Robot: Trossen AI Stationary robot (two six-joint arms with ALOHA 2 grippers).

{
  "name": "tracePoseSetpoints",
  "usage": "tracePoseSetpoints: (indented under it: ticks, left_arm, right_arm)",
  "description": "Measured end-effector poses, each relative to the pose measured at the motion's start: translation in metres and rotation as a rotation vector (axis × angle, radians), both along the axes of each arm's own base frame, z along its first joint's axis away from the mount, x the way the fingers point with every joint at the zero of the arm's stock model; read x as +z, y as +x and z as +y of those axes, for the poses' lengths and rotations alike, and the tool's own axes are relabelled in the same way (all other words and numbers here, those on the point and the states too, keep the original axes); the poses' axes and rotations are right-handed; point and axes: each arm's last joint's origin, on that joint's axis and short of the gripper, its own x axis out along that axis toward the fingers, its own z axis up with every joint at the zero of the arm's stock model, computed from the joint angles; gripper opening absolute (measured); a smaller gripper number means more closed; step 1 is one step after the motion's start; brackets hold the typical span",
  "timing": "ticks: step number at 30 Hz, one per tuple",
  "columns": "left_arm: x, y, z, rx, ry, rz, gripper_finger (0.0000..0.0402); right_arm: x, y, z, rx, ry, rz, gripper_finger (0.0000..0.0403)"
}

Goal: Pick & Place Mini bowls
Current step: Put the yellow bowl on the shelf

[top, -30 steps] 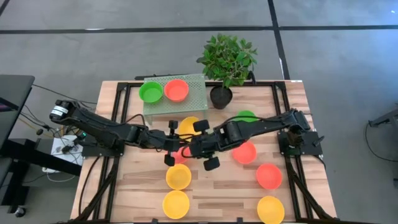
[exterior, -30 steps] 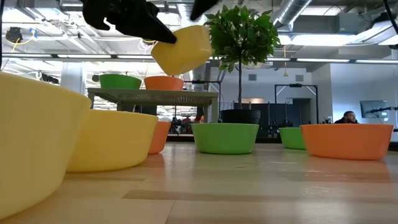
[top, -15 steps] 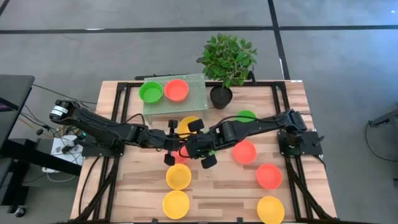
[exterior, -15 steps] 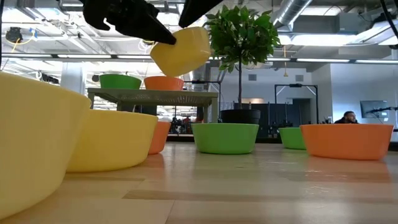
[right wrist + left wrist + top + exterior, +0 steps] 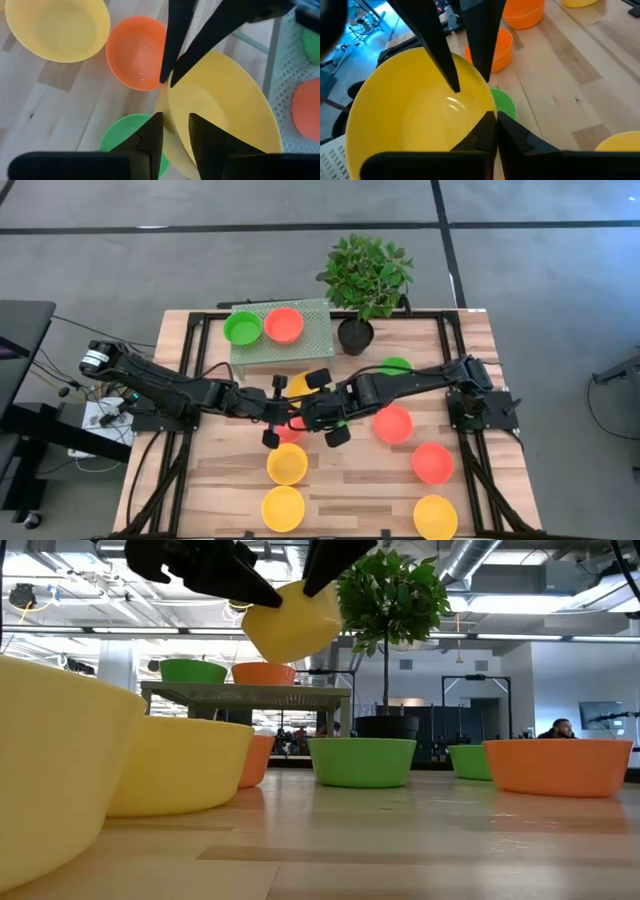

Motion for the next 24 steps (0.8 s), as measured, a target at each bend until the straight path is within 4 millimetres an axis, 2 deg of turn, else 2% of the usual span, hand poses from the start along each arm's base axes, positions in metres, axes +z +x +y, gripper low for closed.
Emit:
tracePoseSetpoints:
  ticks: [5,11,14,24]
  left_arm:
    - [0.002,-0.001,0.0,-0.002,-0.002,-0.009,0.0015]
    - [0.004,0.0,0.001,0.015,0.003,-0.035,0.0017]
    - [0.005,0.0,0.001,0.048,0.018,-0.048,0.0023]
    - [0.007,0.0,0.004,0.133,0.05,-0.071,0.0106]
  right_arm:
    - [0.0,0.0,-0.002,-0.027,0.026,-0.004,0.008]
    - [-0.002,0.0,-0.009,-0.041,0.05,0.02,0.0016]
    - [-0.002,0.001,-0.012,-0.041,0.082,0.022,0.001]
    - [-0.004,0.0,-0.029,-0.244,0.154,0.019,0.0008]
